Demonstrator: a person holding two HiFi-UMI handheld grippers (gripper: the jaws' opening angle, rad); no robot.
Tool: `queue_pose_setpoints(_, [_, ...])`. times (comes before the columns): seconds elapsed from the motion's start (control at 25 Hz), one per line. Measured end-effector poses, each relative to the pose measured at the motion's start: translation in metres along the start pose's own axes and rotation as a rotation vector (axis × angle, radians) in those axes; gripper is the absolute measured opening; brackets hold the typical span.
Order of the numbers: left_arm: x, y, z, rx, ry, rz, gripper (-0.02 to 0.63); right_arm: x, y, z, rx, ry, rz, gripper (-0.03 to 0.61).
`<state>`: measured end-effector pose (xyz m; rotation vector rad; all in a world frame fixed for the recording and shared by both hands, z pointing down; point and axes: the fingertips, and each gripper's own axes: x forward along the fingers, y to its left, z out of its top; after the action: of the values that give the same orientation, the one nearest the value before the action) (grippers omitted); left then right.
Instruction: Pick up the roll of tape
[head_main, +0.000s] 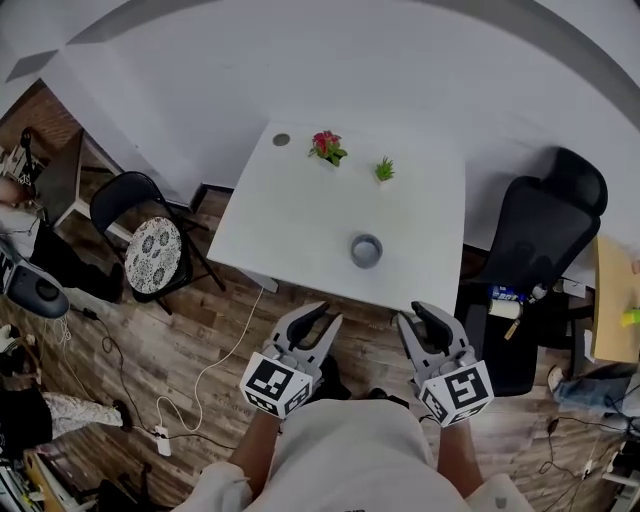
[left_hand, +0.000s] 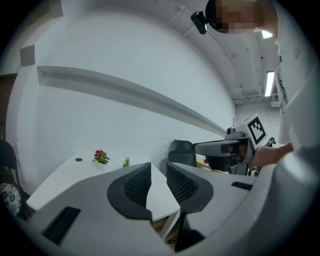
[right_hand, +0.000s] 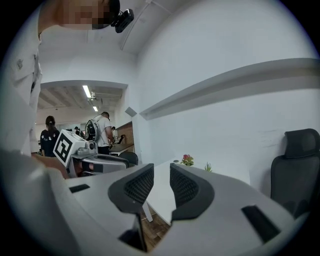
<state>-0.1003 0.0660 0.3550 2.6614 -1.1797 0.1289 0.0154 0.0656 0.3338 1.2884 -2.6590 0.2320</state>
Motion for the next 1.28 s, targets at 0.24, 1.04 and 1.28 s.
queue_pose_setpoints(0.24, [-0.005,0.03,-0.004,-0.002,0.02,-0.027,0.097,0.025,0.012,-0.008,0.022,0.028,-0.026,0.114])
queue_pose_setpoints(1.04, [0.048,0.041,-0.048,-0.067,0.148,-0.071,0.098,0.043,-0.02,-0.05,0.099,0.141,-0.029,0.112])
queue_pose_setpoints(1.28, [0.083,0.042,-0.051,-0.051,0.214,-0.049,0.098,0.062,-0.056,-0.038,0.087,0.125,0.02,0.112])
